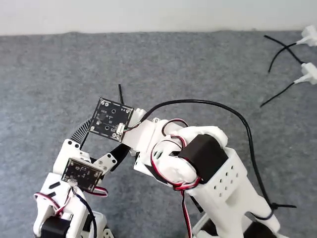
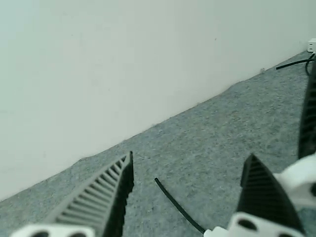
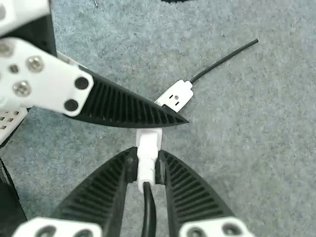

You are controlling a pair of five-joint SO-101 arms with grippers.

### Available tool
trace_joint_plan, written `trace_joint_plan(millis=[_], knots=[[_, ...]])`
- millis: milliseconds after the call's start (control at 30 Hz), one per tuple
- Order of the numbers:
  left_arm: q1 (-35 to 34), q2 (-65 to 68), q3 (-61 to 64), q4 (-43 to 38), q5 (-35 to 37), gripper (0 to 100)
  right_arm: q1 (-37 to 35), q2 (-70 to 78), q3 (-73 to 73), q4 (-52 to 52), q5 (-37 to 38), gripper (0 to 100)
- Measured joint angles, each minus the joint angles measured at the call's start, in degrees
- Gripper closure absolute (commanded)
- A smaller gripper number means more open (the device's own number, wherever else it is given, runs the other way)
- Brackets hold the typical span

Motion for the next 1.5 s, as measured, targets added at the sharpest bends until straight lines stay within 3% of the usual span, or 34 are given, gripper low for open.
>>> trace_joint_plan(millis=[267, 600, 833, 1133, 1500], knots=[[-2.02, 0.00, 0.26, -0.18, 0.09, 65, -0.09, 0.00, -0.09, 0.00, -0.09, 99.0], [-27.16, 0.00, 0.35, -4.48, 10.46, 65, 0.79, 5.19, -0.88, 0.00, 0.79, 99.0], [-39.21, 0.00, 0.35, -4.48, 13.54, 65, 4.40, 19.34, -0.88, 0.00, 8.09, 99.0], [-43.96, 0.00, 0.35, -4.48, 13.54, 65, 4.75, 34.55, -0.88, -0.09, 21.89, 99.0], [-43.78, 0.00, 0.35, -4.48, 13.10, 65, 4.75, 42.02, -7.38, -6.86, 27.87, 99.0]])
